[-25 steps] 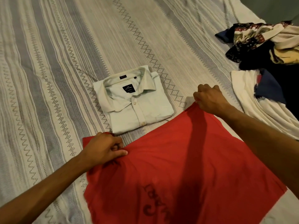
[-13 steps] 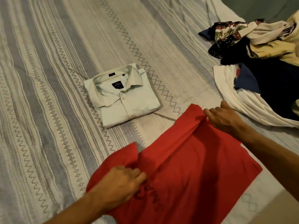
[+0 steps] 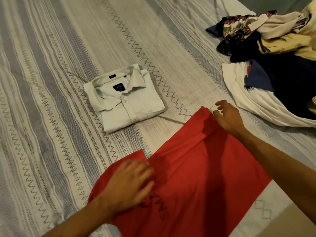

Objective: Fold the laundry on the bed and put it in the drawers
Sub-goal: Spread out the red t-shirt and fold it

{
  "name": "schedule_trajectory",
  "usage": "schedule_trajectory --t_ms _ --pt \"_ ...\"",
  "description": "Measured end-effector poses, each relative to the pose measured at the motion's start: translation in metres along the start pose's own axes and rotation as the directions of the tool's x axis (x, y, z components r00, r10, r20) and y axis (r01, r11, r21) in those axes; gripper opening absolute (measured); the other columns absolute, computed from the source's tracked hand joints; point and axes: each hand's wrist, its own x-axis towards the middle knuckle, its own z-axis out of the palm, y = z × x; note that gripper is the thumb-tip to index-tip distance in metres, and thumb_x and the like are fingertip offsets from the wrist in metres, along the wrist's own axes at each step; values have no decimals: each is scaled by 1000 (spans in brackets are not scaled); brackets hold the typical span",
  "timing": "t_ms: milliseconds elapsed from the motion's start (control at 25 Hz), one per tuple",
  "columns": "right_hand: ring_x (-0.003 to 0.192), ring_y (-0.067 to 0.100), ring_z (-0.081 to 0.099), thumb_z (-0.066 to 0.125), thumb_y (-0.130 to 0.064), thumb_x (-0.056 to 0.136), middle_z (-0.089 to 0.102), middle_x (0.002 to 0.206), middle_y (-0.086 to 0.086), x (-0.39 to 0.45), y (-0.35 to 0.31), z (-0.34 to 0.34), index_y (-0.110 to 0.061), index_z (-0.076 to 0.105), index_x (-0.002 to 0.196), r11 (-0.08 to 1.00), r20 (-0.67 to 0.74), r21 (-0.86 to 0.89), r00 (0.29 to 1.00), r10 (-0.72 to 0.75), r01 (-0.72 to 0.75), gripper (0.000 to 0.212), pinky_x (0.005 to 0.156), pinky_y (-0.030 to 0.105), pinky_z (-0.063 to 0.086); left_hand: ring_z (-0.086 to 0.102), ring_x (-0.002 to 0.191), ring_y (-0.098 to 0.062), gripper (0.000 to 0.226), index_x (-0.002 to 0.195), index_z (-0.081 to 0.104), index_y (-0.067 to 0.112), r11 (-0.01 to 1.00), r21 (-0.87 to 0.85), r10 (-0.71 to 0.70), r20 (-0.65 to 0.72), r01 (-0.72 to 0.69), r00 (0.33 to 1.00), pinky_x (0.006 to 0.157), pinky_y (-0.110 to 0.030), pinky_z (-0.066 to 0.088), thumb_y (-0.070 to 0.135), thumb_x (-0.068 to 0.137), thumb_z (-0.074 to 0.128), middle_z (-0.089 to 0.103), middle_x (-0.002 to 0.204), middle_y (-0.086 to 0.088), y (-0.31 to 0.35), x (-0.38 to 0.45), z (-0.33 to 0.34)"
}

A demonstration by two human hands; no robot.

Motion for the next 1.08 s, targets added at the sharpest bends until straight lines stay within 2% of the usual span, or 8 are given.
schedule_trajectory --t_ms 160,320,520,600,800,920,1000,1080 --pt "101 20 65 74 -44 93 70 103 0 28 -21 3 -24 72 121 965 193 216 976 103 -145 35 83 31 52 59 113 -7 80 142 47 36 768 -298 -505 261 567 822 96 -37 52 86 80 57 59 127 15 -68 24 -7" --pt "94 19 67 80 -26 90 67 85 -5 39 -24 25 -17 79 104 986 182 122 979 91 -114 17 69 25 50 65 74 -1 50 107 57 43 802 -395 -164 575 448 801 70 -21 48 66 72 84 69 82 15 -97 8 -9" --pt "99 20 71 85 -26 84 76 94 2 48 -14 21 -22 82 98 935 50 307 984 169 -176 16 92 37 59 65 73 -11 10 93 63 35 804 -526 -175 238 278 955 65 -31 53 41 95 71 65 79 11 -90 -49 -54" --pt "101 22 72 87 -28 82 76 95 2 49 -10 20 -25 82 96 911 94 351 976 195 -216 15 94 39 59 60 80 -4 6 94 64 37 931 -363 33 151 24 988 69 -26 52 42 97 65 63 87 16 -73 -84 -77" --pt "105 27 69 82 -24 87 74 102 9 43 -19 21 -19 79 98 930 122 283 970 209 -236 13 92 38 58 50 81 7 15 80 62 47 974 -31 212 480 -225 851 68 -13 42 60 75 69 60 84 25 -25 -173 -46" --pt "100 25 65 75 -24 92 70 101 9 39 -28 21 -15 76 102 982 81 120 988 134 -143 14 84 34 52 55 67 9 23 63 62 44 989 -83 146 423 -123 894 68 -20 36 62 78 60 57 68 26 -17 -156 -41" --pt "97 25 62 70 -25 95 71 108 13 34 -32 24 -14 73 108 995 80 30 993 88 -91 17 81 34 49 55 81 9 23 80 63 44 937 -297 -113 240 184 964 72 -22 41 55 96 51 56 80 28 -32 -133 -41" --pt "105 30 65 69 -24 95 71 113 15 30 -34 26 -13 72 112 997 79 12 994 74 -76 20 81 35 50 54 98 3 17 110 61 41 842 -361 -367 161 400 916 81 -30 52 50 98 54 55 103 27 -58 -131 -17"
